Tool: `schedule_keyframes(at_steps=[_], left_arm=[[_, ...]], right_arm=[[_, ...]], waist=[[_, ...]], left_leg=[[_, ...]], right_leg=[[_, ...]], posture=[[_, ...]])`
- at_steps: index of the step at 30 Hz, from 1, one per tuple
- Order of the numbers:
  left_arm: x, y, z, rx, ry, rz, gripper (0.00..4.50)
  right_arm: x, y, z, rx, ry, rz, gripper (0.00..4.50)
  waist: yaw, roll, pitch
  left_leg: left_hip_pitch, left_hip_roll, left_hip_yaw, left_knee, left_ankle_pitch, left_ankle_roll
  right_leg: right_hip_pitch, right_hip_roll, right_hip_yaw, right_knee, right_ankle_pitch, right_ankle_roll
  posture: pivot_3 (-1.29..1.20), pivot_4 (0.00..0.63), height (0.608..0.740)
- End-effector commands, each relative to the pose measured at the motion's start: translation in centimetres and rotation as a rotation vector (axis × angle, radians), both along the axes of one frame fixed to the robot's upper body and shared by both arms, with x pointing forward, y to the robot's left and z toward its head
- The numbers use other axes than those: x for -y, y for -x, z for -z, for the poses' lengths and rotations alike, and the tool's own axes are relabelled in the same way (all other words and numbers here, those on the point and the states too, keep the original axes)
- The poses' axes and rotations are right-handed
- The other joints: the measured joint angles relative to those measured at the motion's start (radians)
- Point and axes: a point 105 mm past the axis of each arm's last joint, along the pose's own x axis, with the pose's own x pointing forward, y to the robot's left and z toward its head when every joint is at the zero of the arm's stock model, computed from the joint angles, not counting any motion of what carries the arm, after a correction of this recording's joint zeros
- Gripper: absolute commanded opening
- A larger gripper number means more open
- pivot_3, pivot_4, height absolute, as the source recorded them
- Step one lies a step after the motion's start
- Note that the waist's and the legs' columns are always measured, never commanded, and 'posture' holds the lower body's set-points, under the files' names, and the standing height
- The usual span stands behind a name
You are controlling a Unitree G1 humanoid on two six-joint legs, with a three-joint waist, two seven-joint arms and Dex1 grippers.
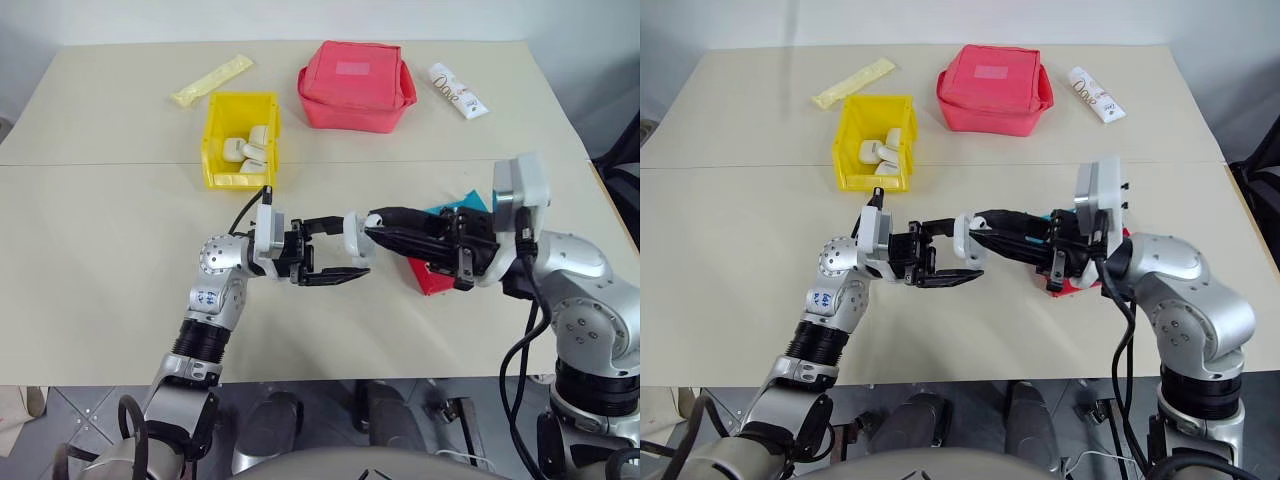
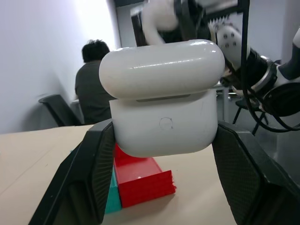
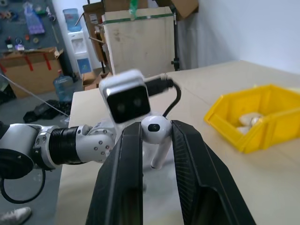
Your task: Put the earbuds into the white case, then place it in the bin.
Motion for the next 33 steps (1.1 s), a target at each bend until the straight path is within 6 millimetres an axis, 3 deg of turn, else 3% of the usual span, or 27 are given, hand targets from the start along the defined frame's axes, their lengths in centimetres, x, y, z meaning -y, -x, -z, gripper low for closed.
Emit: schedule_keyframes(at_steps=[1,10,19,31,33], left_arm=[[0.0,0.2,-1.7,0.039,0.044,0.049,2.74],[-0.2,1.1,-2.0,0.055,0.043,0.124,2.74],[0.0,0.5,-2.6,0.058,0.087,0.077,2.74],[-0.1,-0.6,-2.8,0.068,0.122,0.016,2.74],[-0.1,-0.7,-2.5,0.069,0.112,0.014,2.74]], right_arm=[[-0.1,-0.4,0.2,0.036,-0.029,0.026,0.53],[-0.3,-2.0,1.8,0.033,-0.032,0.052,0.53],[-0.4,-1.0,4.8,0.000,0.106,-0.011,0.53],[0.4,-1.2,4.8,-0.005,0.168,-0.023,0.53],[0.4,-1.2,4.5,0.007,0.169,-0.026,1.26]], waist=[[0.000,0.000,0.000],[-0.006,0.000,0.000],[-0.002,0.000,0.000],[-0.001,0.000,0.000],[-0.001,0.000,0.000]], left_leg=[[0.000,0.000,0.000,0.000,0.000,0.000],[0.000,0.000,0.000,0.000,0.000,0.000],[0.000,0.000,0.000,0.000,0.000,0.000],[0.000,0.000,0.000,0.000,0.000,0.000],[0.000,0.000,0.000,0.000,0.000,0.000]], right_leg=[[0.000,0.000,0.000,0.000,0.000,0.000],[0.000,0.001,0.000,0.000,0.000,0.000],[0.000,0.000,0.000,0.000,0.000,0.000],[0.000,0.000,0.000,-0.002,0.000,0.000],[0.000,0.000,0.000,-0.002,0.000,0.000]], posture=[[0.00,0.150,0.740],[0.00,0.150,0.740],[0.00,0.150,0.740],[0.00,0.150,0.740],[0.00,0.150,0.740]])
